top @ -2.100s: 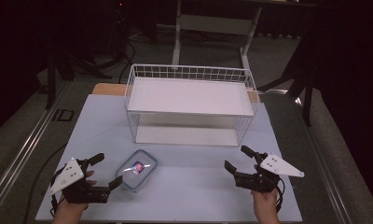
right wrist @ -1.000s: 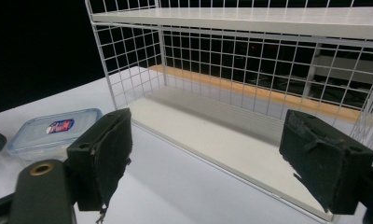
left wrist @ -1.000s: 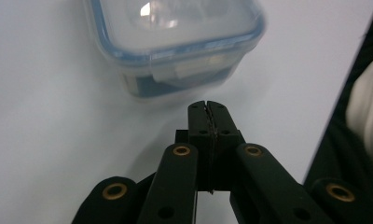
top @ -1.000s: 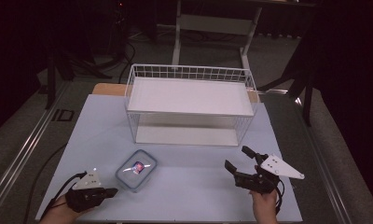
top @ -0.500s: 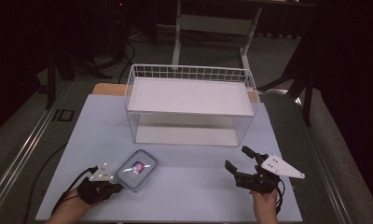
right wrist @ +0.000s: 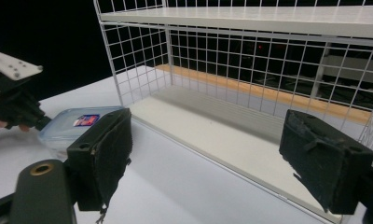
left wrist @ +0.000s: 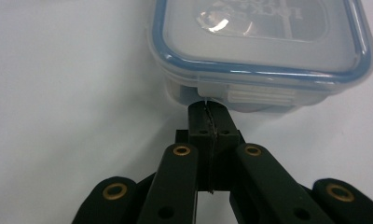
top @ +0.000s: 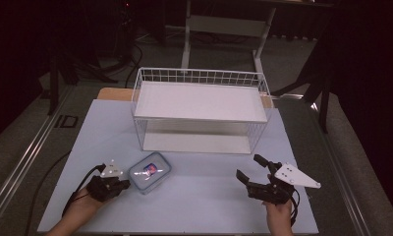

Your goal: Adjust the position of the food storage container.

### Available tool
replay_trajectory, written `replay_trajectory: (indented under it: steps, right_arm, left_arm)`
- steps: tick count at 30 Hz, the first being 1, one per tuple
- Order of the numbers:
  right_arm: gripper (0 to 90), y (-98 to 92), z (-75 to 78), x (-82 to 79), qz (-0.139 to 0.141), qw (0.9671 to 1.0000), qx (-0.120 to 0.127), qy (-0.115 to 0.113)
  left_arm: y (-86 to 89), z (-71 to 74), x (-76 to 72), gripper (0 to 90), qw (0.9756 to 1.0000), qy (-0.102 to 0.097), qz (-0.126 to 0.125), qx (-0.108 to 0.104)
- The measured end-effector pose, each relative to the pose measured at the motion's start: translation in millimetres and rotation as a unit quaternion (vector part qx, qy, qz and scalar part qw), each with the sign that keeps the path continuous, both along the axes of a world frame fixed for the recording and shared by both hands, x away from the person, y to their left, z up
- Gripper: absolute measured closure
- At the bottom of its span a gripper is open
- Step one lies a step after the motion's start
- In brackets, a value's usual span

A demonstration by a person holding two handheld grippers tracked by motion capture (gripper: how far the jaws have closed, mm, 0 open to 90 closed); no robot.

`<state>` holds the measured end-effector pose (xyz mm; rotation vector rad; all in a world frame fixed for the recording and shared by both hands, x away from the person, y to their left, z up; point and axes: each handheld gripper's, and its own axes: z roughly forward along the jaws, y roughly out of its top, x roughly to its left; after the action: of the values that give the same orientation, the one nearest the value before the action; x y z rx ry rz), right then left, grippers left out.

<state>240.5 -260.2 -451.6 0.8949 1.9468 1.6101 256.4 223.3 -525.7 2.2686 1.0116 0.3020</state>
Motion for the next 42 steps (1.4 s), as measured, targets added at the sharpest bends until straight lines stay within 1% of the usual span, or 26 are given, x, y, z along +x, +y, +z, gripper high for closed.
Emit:
replay_trajectory:
  steps: [1,2,3,5,7,9,12,13,15,17,18,20,22,24,25,26,27,28,30,31,34,35,38,40,41,42]
  right_arm:
    - [17.0,0.0,0.0,0.0,0.0,1.0,0.0,0.0]
    - [17.0,0.0,0.1,-0.2,0.0,1.0,-0.001,-0.001]
    - [17.0,0.4,0.3,-0.5,0.001,1.0,0.001,-0.001]
    - [17.0,0.5,0.1,-0.5,0.002,1.0,0.0,-0.001]
    - [17.0,1.2,-0.8,-0.2,0.004,1.0,0.0,0.002]
    - [17.0,2.0,-1.2,0.2,0.006,1.0,-0.001,0.003]
    - [17.0,2.1,-1.2,0.5,0.007,1.0,0.002,0.003]
    - [17.0,2.2,-1.3,0.6,0.006,1.0,0.001,0.004]
    - [17.0,1.9,-1.3,0.6,0.009,0.9999,0.003,0.009]
    - [17.0,1.7,-1.2,0.3,0.009,0.9999,0.002,0.01]
    - [17.0,1.6,-1.1,0.2,0.009,0.9999,0.002,0.008]
    - [17.0,1.5,-1.3,0.3,0.009,0.9999,0.002,0.009]
    - [17.0,1.6,-1.6,0.7,0.01,0.9999,0.003,0.011]
    - [17.0,1.7,-1.4,0.4,0.01,0.9999,0.002,0.01]
    - [17.0,1.7,-1.4,0.4,0.01,0.9999,0.002,0.01]
    - [17.0,1.6,-1.2,0.0,0.009,0.9999,0.001,0.009]
    - [17.0,1.5,-1.1,-0.3,0.01,0.9999,0.002,0.008]
    - [17.0,1.9,-1.1,-0.3,0.009,0.9999,0.002,0.008]
    - [17.0,2.3,-1.2,-0.2,0.009,0.9999,0.001,0.007]
    - [17.0,2.6,-1.2,0.0,0.009,0.9999,0.0,0.008]
    - [17.0,3.7,-1.0,-0.8,0.012,0.9999,-0.003,0.008]
    - [17.0,4.2,-0.9,-1.1,0.011,0.9999,-0.003,0.008]
    - [17.0,4.3,-1.6,-0.7,0.012,0.9999,-0.003,0.008]
    - [17.0,4.0,-2.3,-0.2,0.012,0.9999,-0.002,0.012]
    - [17.0,3.6,-2.7,0.4,0.012,0.9998,0.0,0.012]
    - [17.0,3.3,-2.7,0.6,0.012,0.9998,0.0,0.015]
  left_arm:
    - [0.0,0.0,0.0,90.0,1.0,0.0,0.0,0.0]
    - [0.6,0.3,7.1,90.0,0.9999,0.003,0.009,-0.005]
    - [0.6,0.1,9.6,90.0,0.9999,-0.001,0.011,-0.006]
    - [0.8,0.0,14.2,90.0,0.9999,-0.002,0.013,-0.008]
    - [0.6,-0.7,18.2,90.0,0.9997,0.0,0.017,-0.016]
    - [-0.9,-0.7,22.2,90.0,0.9996,0.001,0.022,-0.017]
    - [-5.9,-1.9,29.5,90.0,0.9995,-0.001,0.026,-0.015]
    - [-7.7,-2.5,32.2,90.0,0.9993,-0.001,0.031,-0.021]
    - [-12.0,-3.2,35.7,90.0,0.9992,-0.004,0.036,-0.02]
    - [-14.7,-4.5,38.9,90.0,0.9988,-0.005,0.04,-0.027]
    - [-15.4,-5.1,40.4,90.0,0.9989,-0.008,0.041,-0.022]
    - [-16.5,-6.5,42.8,90.0,0.9988,-0.005,0.045,-0.019]
    - [-14.8,-6.0,42.2,90.0,0.9987,-0.003,0.049,-0.015]
    - [-10.9,-3.3,36.7,90.0,0.9982,-0.01,0.053,-0.028]
    - [-10.9,-3.3,36.7,90.0,0.9982,-0.01,0.053,-0.028]
    - [-8.7,-0.6,29.0,90.0,0.9982,-0.018,0.052,-0.023]
    - [-7.6,0.2,26.6,90.0,0.9985,-0.013,0.049,-0.021]
    - [-7.6,0.3,24.5,90.0,0.9985,-0.008,0.048,-0.024]
    - [-9.3,-0.3,22.6,90.0,0.9985,-0.002,0.05,-0.025]
    - [-10.9,-0.8,23.0,90.0,0.9985,0.002,0.047,-0.028]
    - [-14.8,-0.9,26.7,90.0,0.9984,0.004,0.046,-0.033]
    - [-16.5,-1.0,29.1,90.0,0.9979,0.005,0.049,-0.041]
    - [-18.6,-0.6,35.0,90.0,0.9977,0.003,0.053,-0.042]
    - [-20.5,-0.6,39.3,90.0,0.9973,0.006,0.057,-0.046]
    - [-23.2,-1.0,41.1,90.0,0.9975,0.002,0.055,-0.045]
    - [-25.5,-1.2,42.6,90.0,0.9975,0.002,0.054,-0.045]
